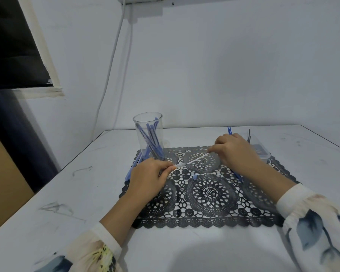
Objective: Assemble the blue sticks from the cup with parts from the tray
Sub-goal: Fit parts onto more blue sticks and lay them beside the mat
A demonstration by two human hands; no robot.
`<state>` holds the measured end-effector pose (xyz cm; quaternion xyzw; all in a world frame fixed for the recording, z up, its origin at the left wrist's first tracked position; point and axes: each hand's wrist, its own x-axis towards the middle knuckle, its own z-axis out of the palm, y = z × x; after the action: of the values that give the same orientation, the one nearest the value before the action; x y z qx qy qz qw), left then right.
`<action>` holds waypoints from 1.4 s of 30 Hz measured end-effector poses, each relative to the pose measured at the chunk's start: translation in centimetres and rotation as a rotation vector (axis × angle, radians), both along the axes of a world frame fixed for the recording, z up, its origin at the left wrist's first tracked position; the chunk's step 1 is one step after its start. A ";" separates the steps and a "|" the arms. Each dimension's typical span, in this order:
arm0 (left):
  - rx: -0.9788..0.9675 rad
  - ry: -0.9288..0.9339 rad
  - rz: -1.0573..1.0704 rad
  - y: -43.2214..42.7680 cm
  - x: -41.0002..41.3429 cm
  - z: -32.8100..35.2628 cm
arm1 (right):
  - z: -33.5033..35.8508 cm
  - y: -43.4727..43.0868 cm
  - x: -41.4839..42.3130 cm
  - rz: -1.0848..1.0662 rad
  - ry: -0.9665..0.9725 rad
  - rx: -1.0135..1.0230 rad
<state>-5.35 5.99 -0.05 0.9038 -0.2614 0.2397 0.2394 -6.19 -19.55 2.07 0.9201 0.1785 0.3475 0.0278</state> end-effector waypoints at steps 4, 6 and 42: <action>-0.006 0.013 0.004 0.0 0.0 0.1 | -0.2 -0.8 0.4 -0.081 -0.041 0.066; -0.006 0.015 0.003 0.0 0.1 0.0 | -0.6 -1.1 0.6 -0.102 -0.040 0.095; 0.021 0.060 0.015 -0.1 0.2 -0.1 | -1.9 -1.1 0.9 -0.187 0.292 -0.177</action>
<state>-5.10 5.87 -0.13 0.9150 -0.2498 0.2113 0.2359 -5.25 -20.67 0.19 0.9673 0.1241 0.1893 0.1148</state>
